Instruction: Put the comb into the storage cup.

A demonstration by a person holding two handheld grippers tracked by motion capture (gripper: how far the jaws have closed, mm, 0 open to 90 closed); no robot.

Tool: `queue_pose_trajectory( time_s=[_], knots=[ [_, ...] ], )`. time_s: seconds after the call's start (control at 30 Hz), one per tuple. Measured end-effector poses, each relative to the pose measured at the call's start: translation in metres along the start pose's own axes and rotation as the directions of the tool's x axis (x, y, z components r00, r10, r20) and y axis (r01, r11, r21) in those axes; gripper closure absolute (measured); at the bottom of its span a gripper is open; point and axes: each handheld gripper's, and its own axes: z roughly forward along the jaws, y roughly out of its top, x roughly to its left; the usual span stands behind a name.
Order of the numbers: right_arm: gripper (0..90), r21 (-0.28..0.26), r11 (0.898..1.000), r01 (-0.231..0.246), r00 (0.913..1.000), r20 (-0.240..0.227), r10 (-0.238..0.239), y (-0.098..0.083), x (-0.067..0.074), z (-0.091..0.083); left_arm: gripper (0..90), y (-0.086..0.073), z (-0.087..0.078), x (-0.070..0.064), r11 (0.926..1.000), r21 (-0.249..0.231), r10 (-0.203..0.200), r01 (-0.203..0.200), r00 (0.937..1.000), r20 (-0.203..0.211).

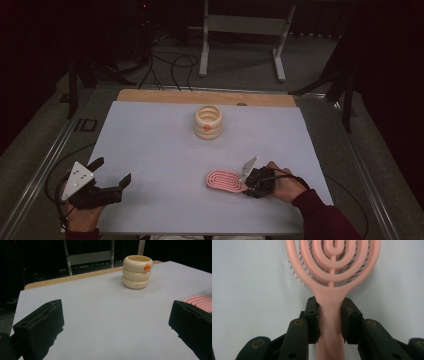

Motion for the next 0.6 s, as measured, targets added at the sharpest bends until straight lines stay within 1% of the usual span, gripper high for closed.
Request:
queue_pose_trajectory(
  time_s=[0.07, 0.17, 0.2, 0.23, 0.27, 0.33, 0.43, 0.47, 0.5, 0.57, 0.6],
  knots=[
    [70.6, -0.005, 1.0, -0.013, 0.9999, 0.008, 0.013, 0.0005, 0.0, -0.0013, 0.4, 0.0006, 0.0009, -0.0011, 1.0, 0.001, -0.001, 0.001, 1.0, 0.004],
    [70.7, -0.02, 1.0, -0.012, 0.9998, 0.017, 0.012, 0.0005, -0.0004, -0.0022, 0.4, 0.0008, 0.0014, -0.0017, 1.0, 0.0, -0.001, 0.001, 1.0, 0.007],
    [70.8, -0.02, 1.0, -0.012, 0.9998, 0.017, 0.012, 0.0005, -0.0004, -0.0022, 0.4, 0.0013, 0.0024, -0.0032, 1.0, 0.007, 0.003, -0.003, 1.0, 0.009],
    [71.0, -0.031, 0.999, -0.008, 0.9993, 0.037, 0.009, 0.0006, 0.0004, -0.0032, 0.4, 0.0014, 0.003, -0.0037, 1.0, 0.007, 0.001, -0.001, 1.0, 0.01],
    [71.0, -0.036, 0.999, -0.005, 0.9989, 0.047, 0.007, 0.0005, 0.0006, -0.0037, 0.4, 0.0013, 0.0036, -0.004, 1.0, 0.009, 0.0, 0.0, 0.9999, 0.01],
    [71.3, -0.046, 0.999, -0.011, 0.9982, 0.058, 0.014, 0.0003, 0.0014, -0.0045, 0.4, 0.0009, 0.0051, -0.0048, 0.9999, 0.017, 0.0, 0.0, 0.9999, 0.013],
    [71.5, -0.062, 0.998, -0.009, 0.9958, 0.09, 0.015, -0.0005, 0.0018, -0.0051, 0.4, 0.0007, 0.0078, -0.0071, 0.9996, 0.028, 0.005, -0.005, 0.9998, 0.019],
    [71.6, -0.07, 0.998, 0.001, 0.9952, 0.098, 0.006, -0.0011, 0.0007, -0.0052, 0.4, 0.0008, 0.0086, -0.0078, 0.9995, 0.03, 0.006, -0.007, 0.9997, 0.022],
    [71.7, -0.072, 0.997, -0.009, 0.9943, 0.106, 0.017, -0.0013, 0.0017, -0.0058, 0.4, 0.0009, 0.0094, -0.0084, 0.9994, 0.032, 0.008, -0.008, 0.9997, 0.023],
    [72.0, -0.078, 0.997, -0.011, 0.9921, 0.124, 0.021, -0.0018, 0.0022, -0.0061, 0.4, 0.001, 0.0103, -0.0096, 0.9993, 0.035, 0.01, -0.011, 0.9996, 0.026],
    [72.0, -0.078, 0.997, -0.011, 0.9921, 0.124, 0.021, -0.0018, 0.0022, -0.0061, 0.4, 0.001, 0.0103, -0.0096, 0.9993, 0.035, 0.01, -0.011, 0.9996, 0.026]
  ],
)
